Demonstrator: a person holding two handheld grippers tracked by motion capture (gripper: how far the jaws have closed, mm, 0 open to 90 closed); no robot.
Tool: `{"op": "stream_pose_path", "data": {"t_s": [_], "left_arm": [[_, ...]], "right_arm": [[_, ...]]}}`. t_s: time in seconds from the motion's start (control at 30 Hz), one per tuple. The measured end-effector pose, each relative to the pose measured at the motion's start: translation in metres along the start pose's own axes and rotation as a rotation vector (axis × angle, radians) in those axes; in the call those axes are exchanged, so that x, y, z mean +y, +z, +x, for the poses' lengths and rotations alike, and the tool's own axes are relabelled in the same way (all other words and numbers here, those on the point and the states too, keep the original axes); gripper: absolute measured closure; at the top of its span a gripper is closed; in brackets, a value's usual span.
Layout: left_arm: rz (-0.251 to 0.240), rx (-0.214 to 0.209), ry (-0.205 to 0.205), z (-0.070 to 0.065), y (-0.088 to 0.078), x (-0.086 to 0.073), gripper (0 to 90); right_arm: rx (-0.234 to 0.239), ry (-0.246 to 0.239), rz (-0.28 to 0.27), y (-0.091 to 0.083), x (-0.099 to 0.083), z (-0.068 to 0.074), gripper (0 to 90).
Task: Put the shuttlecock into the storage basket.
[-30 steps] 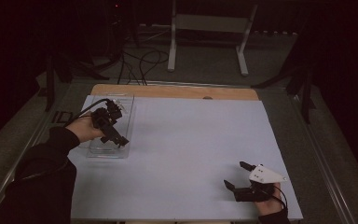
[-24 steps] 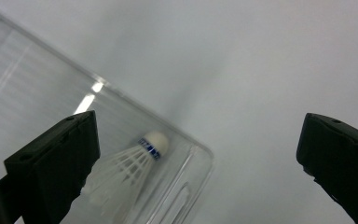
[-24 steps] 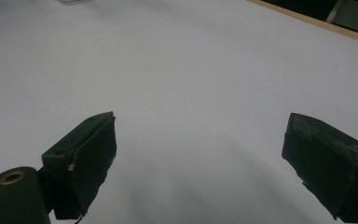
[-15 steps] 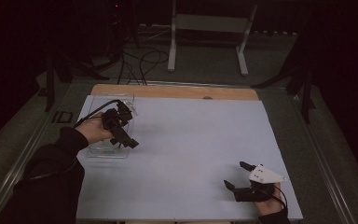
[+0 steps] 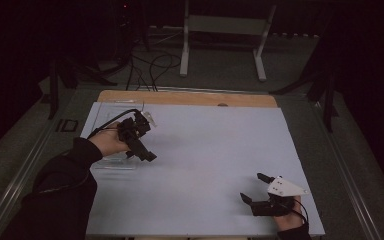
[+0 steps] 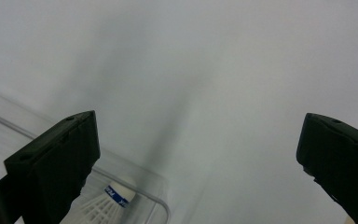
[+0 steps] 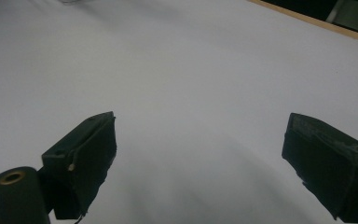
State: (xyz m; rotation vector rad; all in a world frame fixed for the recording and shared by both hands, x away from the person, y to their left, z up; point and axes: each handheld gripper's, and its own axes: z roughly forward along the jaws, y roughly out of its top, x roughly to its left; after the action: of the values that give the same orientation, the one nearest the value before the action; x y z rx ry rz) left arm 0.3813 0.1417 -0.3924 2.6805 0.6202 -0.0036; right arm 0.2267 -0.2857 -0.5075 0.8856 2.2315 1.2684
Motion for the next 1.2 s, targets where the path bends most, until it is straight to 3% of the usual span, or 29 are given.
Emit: {"op": "stream_pose_path", "data": {"t_s": [0.33,0.77,0.87,1.2], "left_arm": [[-0.005,-0.038,0.049,-0.016,0.009,0.007,0.2],[-0.033,-0.053,0.088,-0.032,0.019,0.01,0.2],[-0.06,-0.064,0.099,-0.037,0.023,0.01,0.2],[-0.08,-0.052,0.094,-0.043,0.035,0.004,0.2]], "right_arm": [[0.0,-0.001,0.0,0.0,0.0,0.0,9.8],[0.002,0.0,-0.001,0.0,0.0,0.0,9.8],[0.002,-0.001,0.0,0.0,0.0,0.0,9.8],[0.001,0.0,0.001,0.0,0.0,0.0,9.8]]}}
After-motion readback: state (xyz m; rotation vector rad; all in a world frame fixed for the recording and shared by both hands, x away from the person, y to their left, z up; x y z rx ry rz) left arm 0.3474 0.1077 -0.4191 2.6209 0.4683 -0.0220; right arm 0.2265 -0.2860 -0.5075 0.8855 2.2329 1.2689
